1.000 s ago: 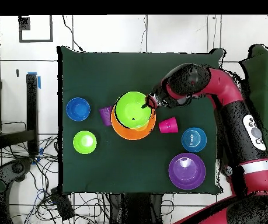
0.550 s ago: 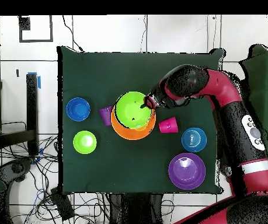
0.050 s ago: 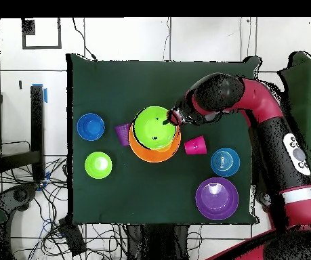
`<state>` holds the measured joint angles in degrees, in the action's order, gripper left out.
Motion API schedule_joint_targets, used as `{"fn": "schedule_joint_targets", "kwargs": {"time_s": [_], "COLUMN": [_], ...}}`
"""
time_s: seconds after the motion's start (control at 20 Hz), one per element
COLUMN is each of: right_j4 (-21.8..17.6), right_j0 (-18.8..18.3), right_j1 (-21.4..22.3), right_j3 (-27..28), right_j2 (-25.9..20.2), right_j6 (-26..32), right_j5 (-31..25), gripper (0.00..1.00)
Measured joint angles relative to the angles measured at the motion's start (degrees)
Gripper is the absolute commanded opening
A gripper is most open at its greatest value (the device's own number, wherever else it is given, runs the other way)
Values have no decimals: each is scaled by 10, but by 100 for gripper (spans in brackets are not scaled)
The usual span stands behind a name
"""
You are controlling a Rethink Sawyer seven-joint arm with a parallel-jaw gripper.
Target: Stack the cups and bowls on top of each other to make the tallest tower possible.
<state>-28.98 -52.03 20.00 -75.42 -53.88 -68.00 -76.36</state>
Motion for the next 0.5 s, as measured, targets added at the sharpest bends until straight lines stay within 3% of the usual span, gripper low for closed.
{"fn": "schedule_joint_targets", "kwargs": {"time_s": [0.5], "right_j4": [3], "right_j0": [4], "right_j1": [30], "right_j3": [0], "right_j2": [0], "right_j6": [0], "right_j5": [0], "gripper": [100]}}
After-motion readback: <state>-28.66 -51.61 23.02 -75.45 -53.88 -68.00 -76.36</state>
